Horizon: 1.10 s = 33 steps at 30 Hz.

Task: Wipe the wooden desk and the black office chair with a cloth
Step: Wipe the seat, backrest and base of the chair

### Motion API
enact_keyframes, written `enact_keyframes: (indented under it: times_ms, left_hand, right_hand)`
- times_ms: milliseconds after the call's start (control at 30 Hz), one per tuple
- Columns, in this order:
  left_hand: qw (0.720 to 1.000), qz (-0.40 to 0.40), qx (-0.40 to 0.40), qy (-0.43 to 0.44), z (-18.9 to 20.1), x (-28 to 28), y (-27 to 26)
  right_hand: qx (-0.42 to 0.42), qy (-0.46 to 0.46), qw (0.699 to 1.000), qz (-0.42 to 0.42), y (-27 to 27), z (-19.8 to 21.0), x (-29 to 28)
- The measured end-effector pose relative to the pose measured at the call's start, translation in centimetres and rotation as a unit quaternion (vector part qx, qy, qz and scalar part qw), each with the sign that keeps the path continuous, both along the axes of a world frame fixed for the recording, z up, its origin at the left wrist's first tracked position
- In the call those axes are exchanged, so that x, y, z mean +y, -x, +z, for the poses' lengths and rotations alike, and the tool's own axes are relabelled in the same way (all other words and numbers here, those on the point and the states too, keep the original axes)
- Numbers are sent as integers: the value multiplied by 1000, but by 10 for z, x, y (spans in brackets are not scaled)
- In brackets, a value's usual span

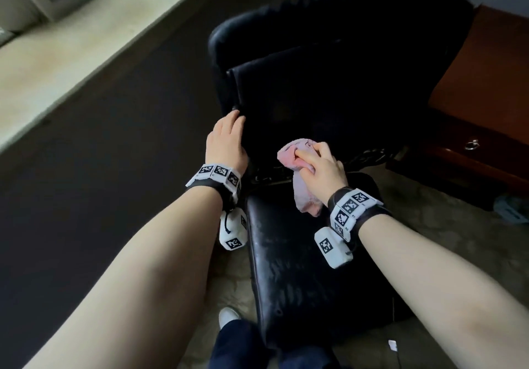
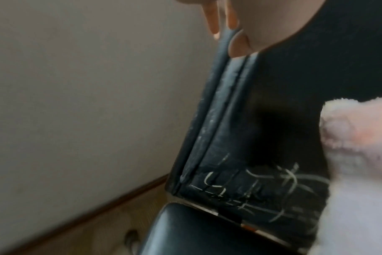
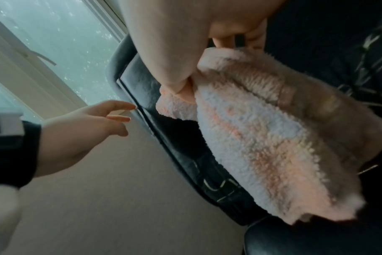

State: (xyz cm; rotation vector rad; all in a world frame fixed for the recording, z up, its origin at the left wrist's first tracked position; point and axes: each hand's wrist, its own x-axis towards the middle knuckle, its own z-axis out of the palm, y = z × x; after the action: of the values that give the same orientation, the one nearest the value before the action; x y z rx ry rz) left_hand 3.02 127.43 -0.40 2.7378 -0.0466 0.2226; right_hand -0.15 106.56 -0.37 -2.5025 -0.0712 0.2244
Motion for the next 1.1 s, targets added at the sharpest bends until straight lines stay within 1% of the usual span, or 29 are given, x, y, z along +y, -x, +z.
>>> enact_keyframes:
  times_ms: [67,133,167,233,300,333,400,433,467,500,533,567,600,633,667,700,767,833,933,967,1033,1100]
  left_hand:
    - [997,68,23,37,-2,11,1]
    - [986,116,56,104,-8,21,-2]
    - [975,130,81,159,-12,26,-5]
    - [940,143,130,282,-19,33,-13]
    - [903,146,168,367,-25,38,-23]
    - [891,134,187,391,-28,39,-29]
    - [869,102,214,434,-36,41,-40]
    - [850,91,226,467,-42,41,-44]
    - [823,81,240,508,-46,42,-45]
    - [806,71,248,532,-60,45,-49]
    - [795,67,257,545,-81,48,-53]
    - [789,65,268,550,-92,50,-52]
    - [784,78,268,554,-99,52,-51]
    - [777,88,256,568,-116,57,-54]
    - [778,103,233,575,-119,57,-54]
    - [773,113,219,584,-110,55,-48]
    - [773,116,202,590,-112,53,-44]
    - [777,122,179,591,-117,50,-40]
    - [776,128,163,596,-116,43,-37]
    - [782,131,156,589,-116,42,-38]
    - [794,130,157,573,-109,39,-34]
    - [802,129,148,564,-110,36,-31]
  right_hand:
    - [6,12,1000,13,9,0,17]
    - [-1,18,1000,20,15,0,32]
    - [-13,21,999,23,17,-2,38]
    - [-47,36,998,34,16,-9,50]
    - [-80,39,995,36,11,-18,60]
    - [-106,33,993,37,8,-21,65]
    - [-189,36,980,54,0,-27,74]
    - [-224,50,971,64,-5,-31,79]
    - [-245,67,964,73,-10,-37,83]
    - [-257,84,959,83,-15,-44,86]
    - [-265,99,955,92,-20,-54,88]
    - [-273,111,950,101,-25,-64,90]
    - [-284,125,944,111,-29,-76,90]
    - [-298,143,936,124,-32,-88,89]
    - [-313,159,927,135,-34,-98,88]
    - [-327,166,919,143,-36,-108,86]
    - [-333,168,916,150,-35,-127,83]
    - [-324,191,913,158,-30,-144,80]
    - [-263,259,911,183,-22,-168,76]
    - [-232,289,911,182,-19,-175,74]
    - [-156,320,921,157,-15,-185,72]
    - [-61,306,943,118,-13,-191,68]
